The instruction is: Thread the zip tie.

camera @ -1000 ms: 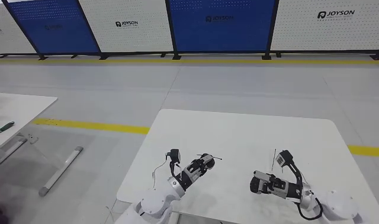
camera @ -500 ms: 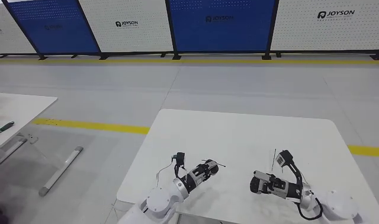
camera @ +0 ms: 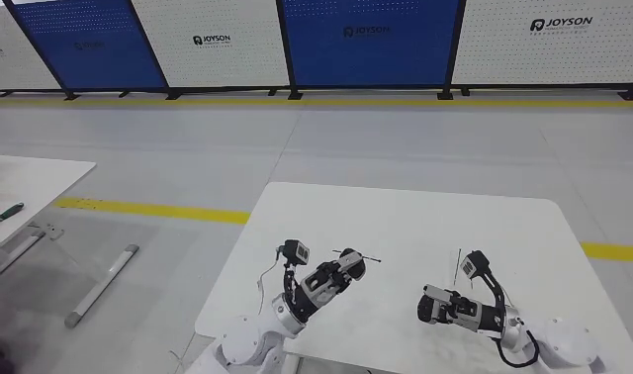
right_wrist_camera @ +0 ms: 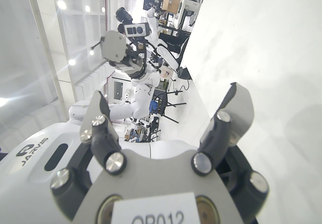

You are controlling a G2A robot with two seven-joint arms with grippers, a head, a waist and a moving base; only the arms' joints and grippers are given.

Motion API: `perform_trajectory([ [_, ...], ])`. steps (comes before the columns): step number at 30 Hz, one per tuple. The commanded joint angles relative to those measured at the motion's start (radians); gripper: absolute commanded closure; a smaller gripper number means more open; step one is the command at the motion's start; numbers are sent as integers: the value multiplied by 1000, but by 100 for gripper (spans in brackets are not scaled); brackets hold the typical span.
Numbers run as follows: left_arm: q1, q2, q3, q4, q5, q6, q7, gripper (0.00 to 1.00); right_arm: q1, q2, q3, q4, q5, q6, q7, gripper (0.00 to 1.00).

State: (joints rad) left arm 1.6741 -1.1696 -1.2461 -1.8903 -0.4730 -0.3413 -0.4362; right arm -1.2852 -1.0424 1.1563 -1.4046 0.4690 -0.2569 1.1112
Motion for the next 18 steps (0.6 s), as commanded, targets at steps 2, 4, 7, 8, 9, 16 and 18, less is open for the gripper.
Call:
perform_trajectory([
  [2,33,3,-12,-38,16,1,-15,100,0,0,0,0,0,0,0,0],
  [4,45,3,1,-38,33,1,-19,100,0,0,0,0,0,0,0,0],
  [7,39,-1,35,-15,88,1,6,100,0,0,0,0,0,0,0,0],
  [8,34,-3,50,-4,98,1,12,100,0,0,0,0,0,0,0,0],
  [9,26,-5,61,8,106,1,22,100,0,0,0,0,0,0,0,0],
  [16,10,-9,76,30,100,5,56,100,0,0,0,0,0,0,0,0],
  [18,10,-9,76,30,100,5,56,100,0,0,0,0,0,0,0,0],
])
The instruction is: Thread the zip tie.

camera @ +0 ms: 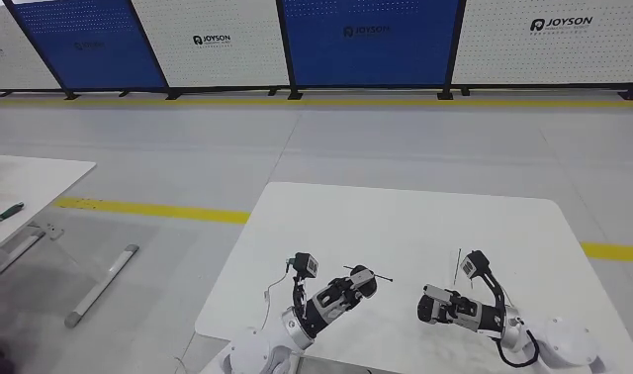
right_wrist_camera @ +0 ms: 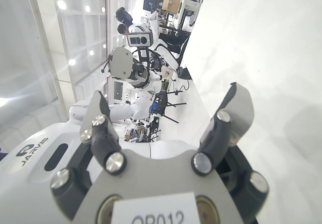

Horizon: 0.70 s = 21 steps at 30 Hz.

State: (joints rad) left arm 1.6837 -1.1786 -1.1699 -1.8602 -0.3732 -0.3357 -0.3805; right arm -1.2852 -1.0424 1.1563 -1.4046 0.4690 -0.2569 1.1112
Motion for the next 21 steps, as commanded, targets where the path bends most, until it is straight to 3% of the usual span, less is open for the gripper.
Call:
perform_trajectory([
  [1,0,0,0,0,0,0,0,100,0,0,0,0,0,0,0,0],
  [4,-9,-3,4,14,-7,12,43,100,0,0,0,0,0,0,0,0],
  [6,-20,-7,10,30,49,1,114,100,0,0,0,0,0,0,0,0],
  [9,-34,-13,45,45,87,2,143,100,0,0,0,0,0,0,0,0],
  [21,-35,-13,49,47,88,3,142,100,1,1,5,-11,-10,-1,-13,0],
])
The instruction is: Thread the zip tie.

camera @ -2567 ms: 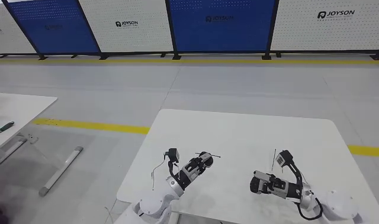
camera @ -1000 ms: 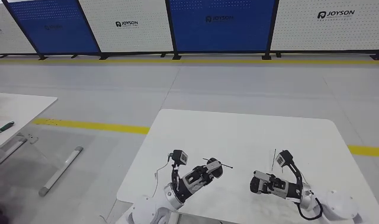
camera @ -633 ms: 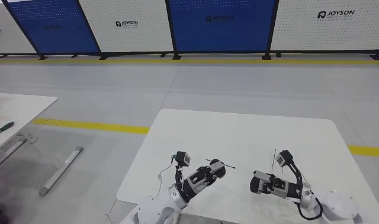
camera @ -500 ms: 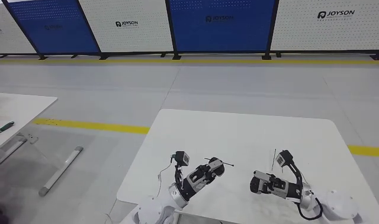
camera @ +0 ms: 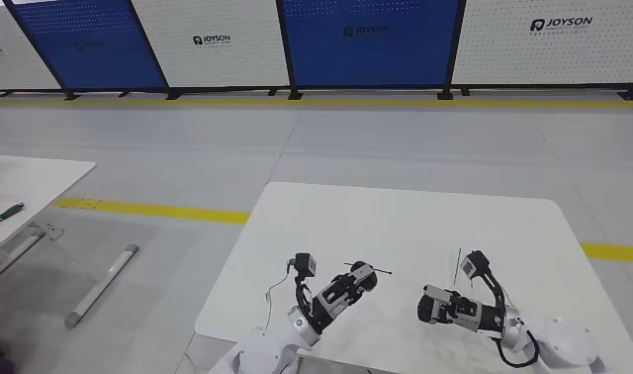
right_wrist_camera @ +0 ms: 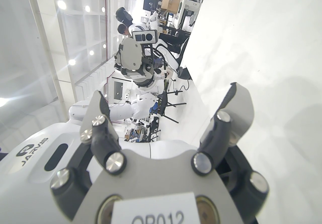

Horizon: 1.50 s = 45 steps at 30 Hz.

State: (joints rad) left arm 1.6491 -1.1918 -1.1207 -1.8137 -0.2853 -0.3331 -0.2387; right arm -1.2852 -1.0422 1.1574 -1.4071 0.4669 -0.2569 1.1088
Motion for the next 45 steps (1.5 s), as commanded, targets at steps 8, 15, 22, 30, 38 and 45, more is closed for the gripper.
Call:
perform_trajectory([
  [8,0,0,0,0,0,0,0,100,3,56,191,-140,-228,122,69,0],
  [15,0,0,0,0,0,0,0,100,90,79,190,-229,-476,309,173,0],
  [22,0,0,0,0,0,0,0,100,90,79,190,-229,-476,309,173,0],
  [30,0,0,0,0,0,0,0,100,99,80,207,-233,-501,339,98,0],
  [38,0,0,0,0,0,0,0,100,264,86,130,-250,-721,504,150,0],
  [45,0,0,0,0,0,0,0,100,412,52,-12,-76,-704,597,141,0],
])
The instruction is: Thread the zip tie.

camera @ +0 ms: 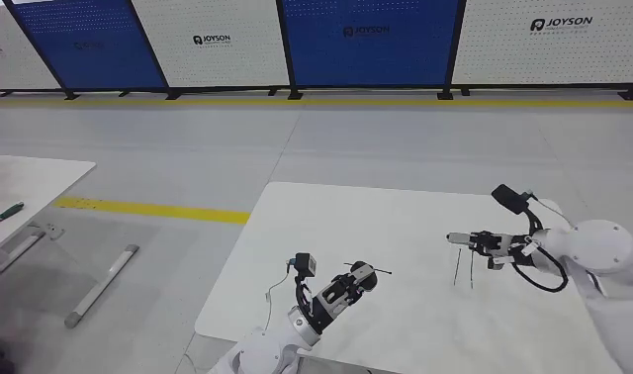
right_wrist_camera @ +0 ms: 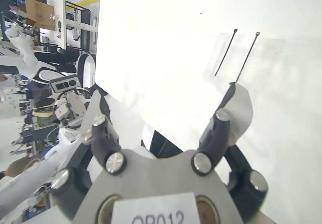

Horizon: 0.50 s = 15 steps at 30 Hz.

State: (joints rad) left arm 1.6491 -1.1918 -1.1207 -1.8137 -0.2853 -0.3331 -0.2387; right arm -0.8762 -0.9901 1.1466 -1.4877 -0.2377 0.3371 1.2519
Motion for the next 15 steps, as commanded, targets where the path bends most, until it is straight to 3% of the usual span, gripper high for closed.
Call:
perform_trajectory([
  [1,0,0,0,0,0,0,0,100,3,-1,-1,5,0,3,-2,0],
  [10,0,0,0,0,0,0,0,100,3,-1,-1,5,0,3,-2,0],
  [12,0,0,0,0,0,0,0,100,-11,-1,-11,1,-2,-22,-10,0],
  [14,0,0,0,0,0,0,0,100,-15,-1,-5,33,-91,3,-136,0],
  [15,0,0,0,0,0,0,0,100,-19,-7,-25,43,-88,3,-132,0],
])
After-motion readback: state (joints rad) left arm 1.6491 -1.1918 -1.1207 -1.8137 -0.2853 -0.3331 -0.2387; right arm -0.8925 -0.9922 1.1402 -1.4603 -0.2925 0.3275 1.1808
